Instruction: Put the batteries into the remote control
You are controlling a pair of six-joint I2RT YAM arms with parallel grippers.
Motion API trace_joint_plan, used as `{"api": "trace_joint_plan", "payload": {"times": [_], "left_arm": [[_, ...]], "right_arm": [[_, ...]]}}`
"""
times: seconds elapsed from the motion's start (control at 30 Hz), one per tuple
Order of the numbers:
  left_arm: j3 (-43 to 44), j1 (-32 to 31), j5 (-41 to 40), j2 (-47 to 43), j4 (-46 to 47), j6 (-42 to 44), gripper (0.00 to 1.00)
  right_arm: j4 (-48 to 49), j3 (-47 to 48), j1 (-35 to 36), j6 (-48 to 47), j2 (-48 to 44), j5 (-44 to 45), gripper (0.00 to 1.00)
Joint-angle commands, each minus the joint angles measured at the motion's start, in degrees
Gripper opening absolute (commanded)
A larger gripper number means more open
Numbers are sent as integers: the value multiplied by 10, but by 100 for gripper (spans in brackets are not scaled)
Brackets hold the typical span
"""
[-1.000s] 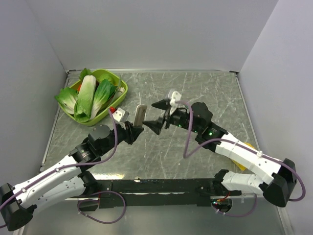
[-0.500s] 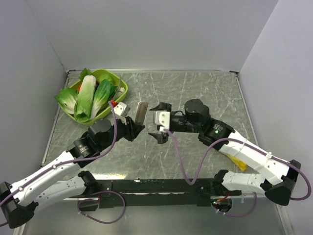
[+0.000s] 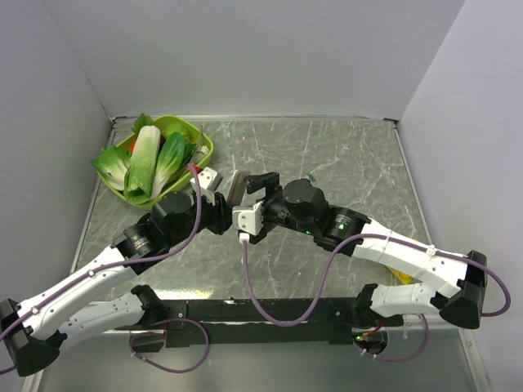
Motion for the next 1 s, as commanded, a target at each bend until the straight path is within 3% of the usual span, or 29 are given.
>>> {"api": "trace_joint_plan", "payload": {"times": [0.0,0.97], "left_arm": [[29,-3,3,-2,8,6,1],[74,-2,49,1,-15,5,1]], "right_arm": [[21,7,4,-38,5,29,100],[-62,55,-11,-4,37,-115,99]]}}
